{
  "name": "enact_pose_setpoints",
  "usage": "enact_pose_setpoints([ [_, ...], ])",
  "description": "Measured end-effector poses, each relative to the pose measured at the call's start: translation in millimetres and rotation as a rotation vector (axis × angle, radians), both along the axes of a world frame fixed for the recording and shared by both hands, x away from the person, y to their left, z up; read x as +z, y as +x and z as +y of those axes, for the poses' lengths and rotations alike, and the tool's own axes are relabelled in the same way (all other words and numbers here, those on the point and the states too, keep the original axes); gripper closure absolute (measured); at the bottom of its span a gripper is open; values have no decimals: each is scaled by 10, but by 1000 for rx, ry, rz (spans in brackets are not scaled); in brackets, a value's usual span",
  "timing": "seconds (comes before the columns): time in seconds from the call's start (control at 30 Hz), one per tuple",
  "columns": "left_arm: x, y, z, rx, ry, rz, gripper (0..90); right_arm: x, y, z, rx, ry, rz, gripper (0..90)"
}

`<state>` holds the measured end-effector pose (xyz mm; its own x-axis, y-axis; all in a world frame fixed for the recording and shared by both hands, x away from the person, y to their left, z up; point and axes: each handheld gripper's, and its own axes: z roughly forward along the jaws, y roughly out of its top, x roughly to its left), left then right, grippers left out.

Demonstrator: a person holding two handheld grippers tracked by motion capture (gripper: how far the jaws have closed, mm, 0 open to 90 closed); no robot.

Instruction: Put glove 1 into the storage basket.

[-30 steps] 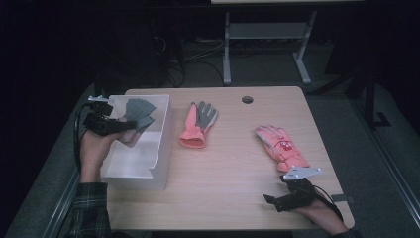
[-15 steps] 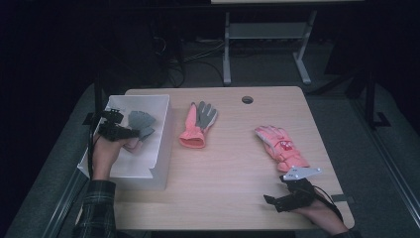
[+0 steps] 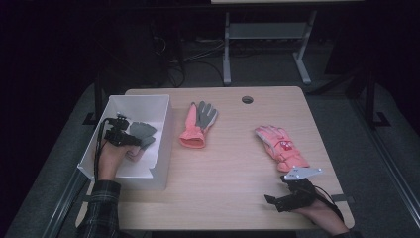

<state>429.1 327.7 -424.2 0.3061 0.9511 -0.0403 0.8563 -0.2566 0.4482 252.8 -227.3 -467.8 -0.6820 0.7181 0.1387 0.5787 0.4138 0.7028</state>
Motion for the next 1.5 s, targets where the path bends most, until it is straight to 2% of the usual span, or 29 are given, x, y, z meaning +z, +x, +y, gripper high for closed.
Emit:
enact_pose_setpoints([
  [0.1, -11, 2, -22, 5, 9, 11, 421, 8, -10, -6, -1, -1, -4, 53],
  [0.13, -10, 5, -31, 1, 10, 17, 421, 8, -10, -6, -1, -1, -4, 53],
  [0.17, -9, 2, -47, 6, 17, 17, 350, 8, -9, -7, 0, -1, -4, 53],
  [0.2, -3, -2, -55, 5, 25, 14, 350, 8, -9, -7, 0, -1, -4, 53],
  [0.27, 20, -11, -66, 12, 35, 10, 277, 8, -2, -14, 1, -3, -6, 54],
  [0.4, 110, -35, -108, 14, 68, -13, 219, 11, -9, -14, -2, -1, 0, 54],
  [0.53, 174, -61, -107, -6, 47, -25, 183, 13, -14, -14, 0, 2, -2, 54],
  [0.63, 237, -83, -117, -30, 47, -32, 170, 14, -14, -16, 0, 3, 0, 53],
  [0.93, 573, -217, -120, -76, -58, -126, 160, 13, -9, -10, 5, 1, 3, 54],
  [1.0, 638, -246, -153, -89, -69, -139, 161, 13, -9, -11, 7, 0, 7, 55],
  [1.3, 891, -373, -448, -210, -153, -188, 161, 18, -10, -13, 5, 2, 12, 55],
  [1.5, 1039, -452, -611, -269, -181, -225, 162, 14, -9, -8, 5, 6, 17, 55],
])
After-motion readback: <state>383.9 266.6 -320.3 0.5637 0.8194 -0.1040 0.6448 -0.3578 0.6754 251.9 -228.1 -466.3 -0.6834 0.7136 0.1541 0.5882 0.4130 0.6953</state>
